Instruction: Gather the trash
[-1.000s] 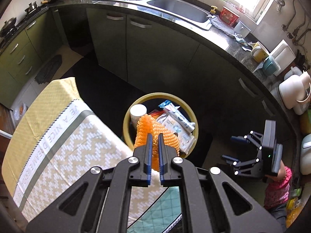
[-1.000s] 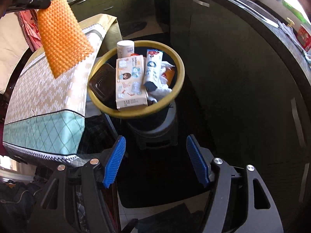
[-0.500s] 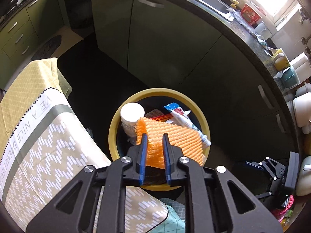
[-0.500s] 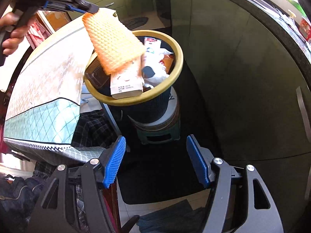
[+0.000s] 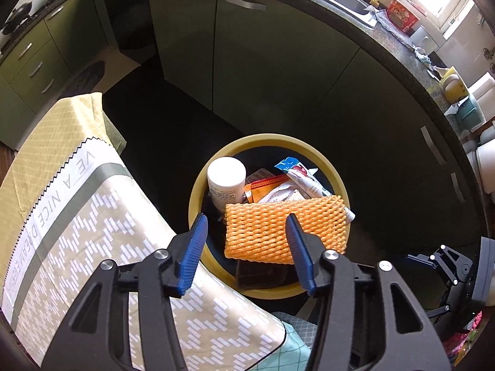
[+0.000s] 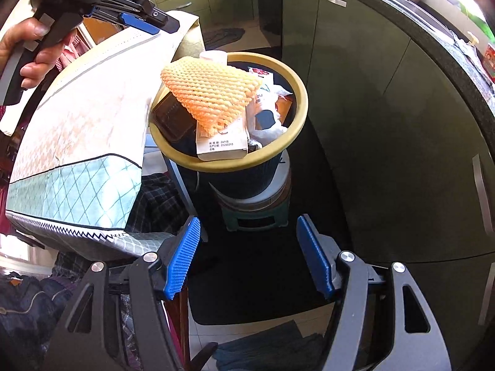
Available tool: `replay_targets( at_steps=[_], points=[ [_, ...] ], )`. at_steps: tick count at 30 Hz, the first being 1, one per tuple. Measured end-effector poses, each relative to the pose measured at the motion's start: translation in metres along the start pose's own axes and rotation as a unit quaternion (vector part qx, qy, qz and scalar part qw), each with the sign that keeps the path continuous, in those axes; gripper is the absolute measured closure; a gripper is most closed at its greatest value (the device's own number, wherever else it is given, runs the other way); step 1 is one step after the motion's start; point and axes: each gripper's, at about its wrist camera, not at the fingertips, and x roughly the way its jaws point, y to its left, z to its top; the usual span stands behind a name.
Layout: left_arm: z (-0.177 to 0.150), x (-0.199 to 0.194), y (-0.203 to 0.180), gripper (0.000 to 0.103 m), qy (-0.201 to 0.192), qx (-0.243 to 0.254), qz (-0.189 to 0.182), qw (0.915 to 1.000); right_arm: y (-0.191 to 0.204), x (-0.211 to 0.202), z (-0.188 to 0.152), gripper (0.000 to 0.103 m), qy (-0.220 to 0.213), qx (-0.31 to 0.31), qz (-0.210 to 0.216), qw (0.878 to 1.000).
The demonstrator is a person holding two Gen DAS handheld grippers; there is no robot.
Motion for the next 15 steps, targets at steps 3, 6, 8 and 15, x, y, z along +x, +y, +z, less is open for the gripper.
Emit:
replay_targets(
  at_steps=[3, 6, 8, 15],
  points=[
    [-0.013, -0.025, -0.003, 0.037, -0.04, 0.011, 0.002, 0.9992, 0.0, -0.006, -0.004, 0.038, -0.009, 0.003, 0.003, 1.0],
    [-0.043, -0.064, -0.006, 0.019, -0.114, 0.025, 0.015, 0.9931, -0.002, -0.011, -0.013, 0.036, -0.02, 0.009, 0.009, 1.0],
    [-0.073, -0.091, -0.003, 0.008, -0.17, 0.017, 0.011, 0.9852, 0.001, -0.012, -0.019, 0.034, -0.027, 0.014, 0.014, 0.999],
    [-0.201, -0.164, 0.023, 0.007, -0.315, -0.037, 0.076, 0.9453, 0.019, -0.017, -0.044, 0.018, -0.063, 0.036, 0.033, 0.997]
  ],
)
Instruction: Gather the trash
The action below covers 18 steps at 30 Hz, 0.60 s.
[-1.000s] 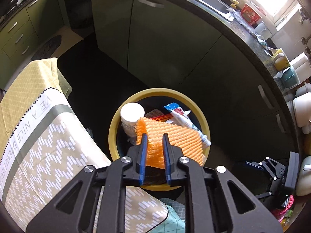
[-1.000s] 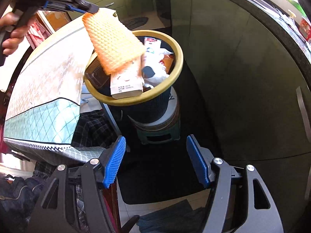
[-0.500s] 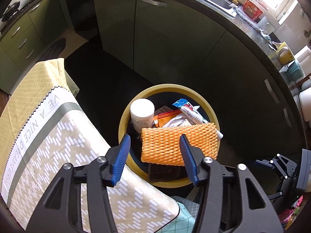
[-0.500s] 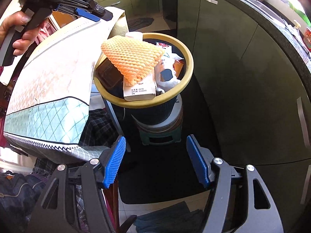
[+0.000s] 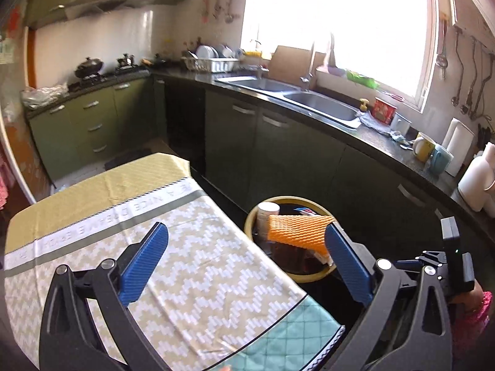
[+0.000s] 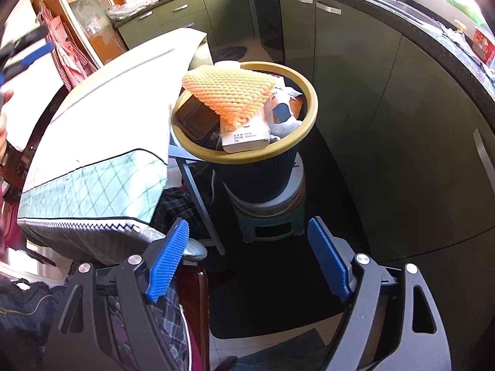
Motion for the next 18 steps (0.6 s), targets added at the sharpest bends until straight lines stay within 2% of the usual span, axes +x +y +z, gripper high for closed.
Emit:
replay_targets(
  at_steps=[3, 6, 9, 14, 18],
  points=[
    [-0.035, -0.045, 0.011, 0.007, -0.041, 0.015, 0.072, 0.9964, 0.015, -0.004, -0.011, 0.013, -0.014, 0.001, -0.003, 1.0],
    [-0.071, -0.084, 0.028, 0.007, -0.052, 0.001, 0.126, 0.9907, 0.038, -0.012, -0.02, 0.005, -0.033, -0.011, 0.0, 0.999],
    [-0.107, -0.117, 0.044, 0.007, -0.053, -0.026, 0.168, 0.984, 0.06, -0.019, -0.025, 0.005, -0.046, -0.02, 0.026, 0.998],
    [-0.158, -0.158, 0.075, 0.007, -0.038, -0.113, 0.19, 0.9744, 0.107, -0.039, -0.034, 0.005, -0.088, -0.059, -0.004, 0.994],
    [-0.179, -0.183, 0.085, 0.007, -0.038, -0.137, 0.215, 0.9662, 0.134, -0.064, -0.038, 0.005, -0.121, -0.073, 0.006, 0.99]
  ],
)
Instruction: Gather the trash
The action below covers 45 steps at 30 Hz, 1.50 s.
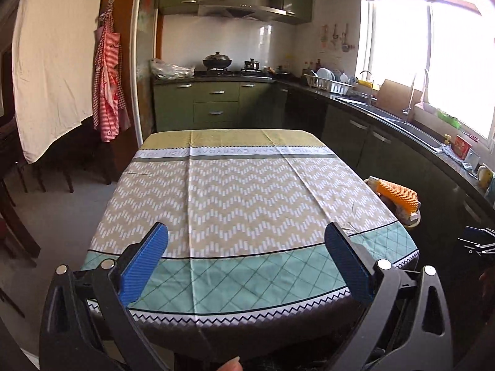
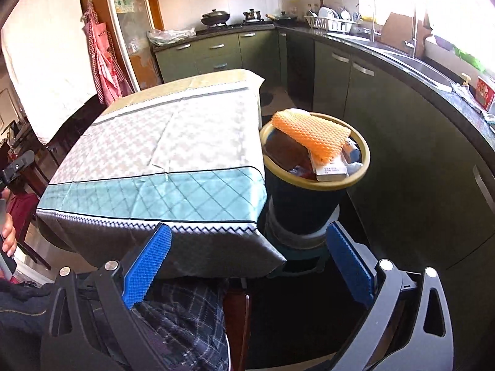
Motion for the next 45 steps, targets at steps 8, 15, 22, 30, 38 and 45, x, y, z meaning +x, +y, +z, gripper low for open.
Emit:
replay_targets(
  at_steps=[8, 15, 22, 30, 38, 45],
  points=[
    [0.01, -0.043, -0.003, 0.007, -0.041, 0.016, 0.028, 0.9986, 0.028, -0.06, 0.013, 0.005, -0.076, -0.018, -0.021, 0.997],
    [0.013, -0.052, -0.011, 0.007, -0.042, 0.01, -0.018, 0.9989, 0.023, -0.071, 0.017, 0.005, -0.122, 0.021, -0.013, 0.992],
    [0.01, -0.046, -0.01, 0.007, -0.04, 0.007, -0.006, 0.9992, 0.033, -0.059, 0.018, 0.005, -0.117, 0.008, -0.023, 0.993],
    [0.009, -0.046, -0.009, 0.007, -0.038, 0.009, -0.003, 0.9992, 0.039, -0.051, 0.017, 0.005, -0.115, 0.002, -0.024, 0.993],
    [0.01, -0.045, -0.012, 0.007, -0.035, 0.013, -0.006, 0.9993, 0.041, -0.05, 0.017, 0.005, -0.119, -0.003, -0.032, 0.992],
    [0.011, -0.045, -0.015, 0.007, -0.035, 0.018, -0.003, 0.9992, 0.041, -0.048, 0.017, 0.005, -0.119, -0.004, -0.039, 0.992]
  ],
)
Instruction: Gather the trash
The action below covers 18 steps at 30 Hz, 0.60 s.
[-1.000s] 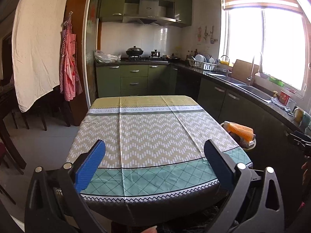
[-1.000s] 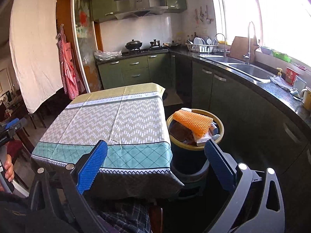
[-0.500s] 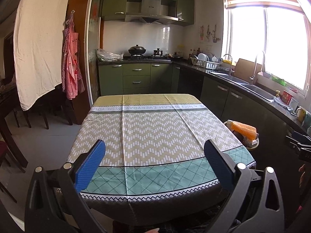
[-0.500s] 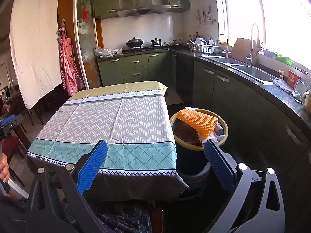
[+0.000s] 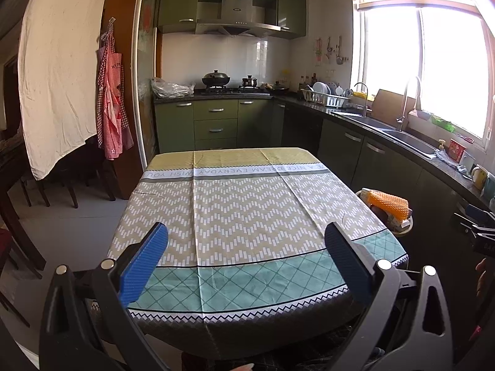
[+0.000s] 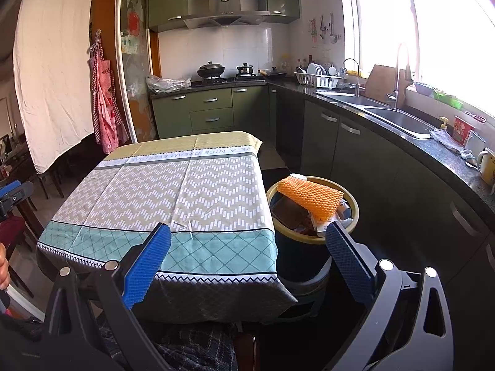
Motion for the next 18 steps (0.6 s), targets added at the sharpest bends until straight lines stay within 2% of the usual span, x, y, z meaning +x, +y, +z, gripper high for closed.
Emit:
replay_targets(
  at_steps=[18],
  points=[
    [-0.0001, -0.0004, -0.0031, 0.007, 0.002, 0.006, 0.0, 1.0, -0.0018, 0.003, -0.0009, 0.004, 0.003, -0.002, -0.003, 1.0]
  ],
)
